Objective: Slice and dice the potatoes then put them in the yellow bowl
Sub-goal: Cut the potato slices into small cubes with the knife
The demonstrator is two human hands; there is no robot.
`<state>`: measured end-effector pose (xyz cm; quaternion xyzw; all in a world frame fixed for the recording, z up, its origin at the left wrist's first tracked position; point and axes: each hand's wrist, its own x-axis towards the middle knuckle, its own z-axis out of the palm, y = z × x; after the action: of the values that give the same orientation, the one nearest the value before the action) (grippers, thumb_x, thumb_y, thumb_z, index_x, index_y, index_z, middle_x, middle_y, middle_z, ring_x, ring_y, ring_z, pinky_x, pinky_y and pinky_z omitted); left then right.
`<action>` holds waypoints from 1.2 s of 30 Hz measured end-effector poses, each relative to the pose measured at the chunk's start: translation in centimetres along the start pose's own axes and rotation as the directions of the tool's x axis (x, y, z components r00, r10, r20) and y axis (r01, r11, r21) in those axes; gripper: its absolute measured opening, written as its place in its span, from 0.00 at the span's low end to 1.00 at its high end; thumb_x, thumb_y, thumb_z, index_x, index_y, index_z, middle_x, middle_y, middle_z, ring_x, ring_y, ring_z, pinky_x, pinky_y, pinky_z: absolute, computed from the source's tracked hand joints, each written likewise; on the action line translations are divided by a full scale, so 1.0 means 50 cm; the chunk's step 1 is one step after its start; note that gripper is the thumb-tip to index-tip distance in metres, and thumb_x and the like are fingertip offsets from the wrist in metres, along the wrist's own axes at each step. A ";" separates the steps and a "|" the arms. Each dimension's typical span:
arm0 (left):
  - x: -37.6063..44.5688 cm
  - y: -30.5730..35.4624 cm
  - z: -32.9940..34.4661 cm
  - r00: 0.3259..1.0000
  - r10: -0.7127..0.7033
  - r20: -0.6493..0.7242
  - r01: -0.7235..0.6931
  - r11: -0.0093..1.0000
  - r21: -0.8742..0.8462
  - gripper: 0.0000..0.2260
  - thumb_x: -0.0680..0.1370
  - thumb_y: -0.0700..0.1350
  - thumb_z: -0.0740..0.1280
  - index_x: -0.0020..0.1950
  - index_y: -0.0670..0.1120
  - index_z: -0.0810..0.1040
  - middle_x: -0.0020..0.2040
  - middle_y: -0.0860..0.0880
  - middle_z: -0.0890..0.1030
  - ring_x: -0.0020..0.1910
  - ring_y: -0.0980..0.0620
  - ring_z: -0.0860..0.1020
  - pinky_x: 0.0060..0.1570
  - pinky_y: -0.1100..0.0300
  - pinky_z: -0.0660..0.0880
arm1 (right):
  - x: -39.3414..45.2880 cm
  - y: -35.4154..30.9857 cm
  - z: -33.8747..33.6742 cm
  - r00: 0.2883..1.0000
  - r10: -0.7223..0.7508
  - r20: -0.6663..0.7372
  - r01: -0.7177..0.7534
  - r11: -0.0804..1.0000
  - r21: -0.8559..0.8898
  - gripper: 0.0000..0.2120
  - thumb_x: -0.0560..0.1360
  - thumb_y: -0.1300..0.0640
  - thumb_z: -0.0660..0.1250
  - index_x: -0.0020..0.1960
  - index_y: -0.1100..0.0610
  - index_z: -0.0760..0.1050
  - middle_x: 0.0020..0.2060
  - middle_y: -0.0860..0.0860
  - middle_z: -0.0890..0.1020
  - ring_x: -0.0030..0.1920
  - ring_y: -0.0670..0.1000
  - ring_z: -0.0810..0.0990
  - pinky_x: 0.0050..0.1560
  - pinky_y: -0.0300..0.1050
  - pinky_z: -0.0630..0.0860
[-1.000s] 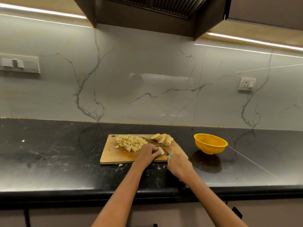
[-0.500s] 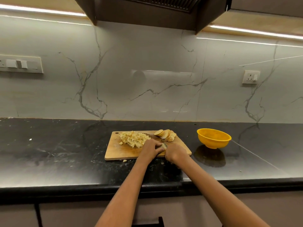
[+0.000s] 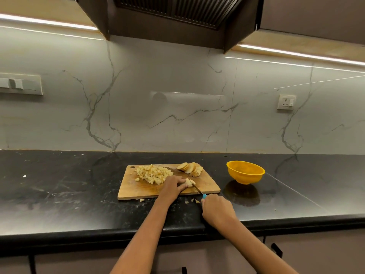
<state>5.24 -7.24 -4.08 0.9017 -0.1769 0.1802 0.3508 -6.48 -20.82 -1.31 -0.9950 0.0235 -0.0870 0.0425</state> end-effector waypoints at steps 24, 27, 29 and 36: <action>0.015 -0.007 -0.016 0.999 0.047 -0.028 -0.048 0.998 -0.031 0.07 0.72 0.42 0.72 0.45 0.39 0.84 0.42 0.46 0.84 0.42 0.55 0.78 0.51 0.55 0.75 | 0.111 -0.061 -0.008 0.988 -0.045 0.150 0.035 0.997 0.073 0.14 0.80 0.59 0.56 0.62 0.62 0.74 0.58 0.57 0.78 0.58 0.56 0.77 0.52 0.45 0.73; 0.013 -0.004 -0.018 0.998 0.047 -0.034 -0.048 0.998 -0.041 0.04 0.71 0.42 0.72 0.43 0.41 0.84 0.38 0.47 0.82 0.40 0.55 0.76 0.50 0.53 0.75 | 0.106 -0.061 -0.013 0.982 -0.070 0.176 0.065 0.997 0.033 0.14 0.81 0.58 0.56 0.61 0.62 0.74 0.58 0.58 0.79 0.58 0.56 0.77 0.51 0.45 0.73; 0.011 -0.002 -0.016 0.998 0.041 -0.045 -0.043 0.998 -0.045 0.08 0.72 0.42 0.72 0.47 0.39 0.84 0.43 0.45 0.84 0.42 0.54 0.78 0.50 0.56 0.75 | 0.085 -0.055 -0.012 0.984 -0.076 0.161 0.082 0.996 -0.030 0.15 0.81 0.58 0.56 0.62 0.62 0.74 0.59 0.58 0.78 0.59 0.57 0.77 0.51 0.46 0.74; 0.005 0.000 -0.012 0.999 0.004 -0.048 -0.004 1.000 -0.004 0.12 0.73 0.45 0.71 0.55 0.42 0.82 0.51 0.47 0.83 0.49 0.54 0.79 0.51 0.64 0.72 | -0.011 -0.022 -0.002 0.996 -0.089 0.028 0.092 0.981 -0.173 0.13 0.80 0.62 0.57 0.63 0.62 0.72 0.57 0.56 0.78 0.56 0.56 0.79 0.50 0.46 0.76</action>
<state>5.37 -6.86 -3.56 0.8960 -0.1705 0.2023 0.3567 -6.98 -19.71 -1.21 -0.9958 -0.0147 -0.0765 -0.0483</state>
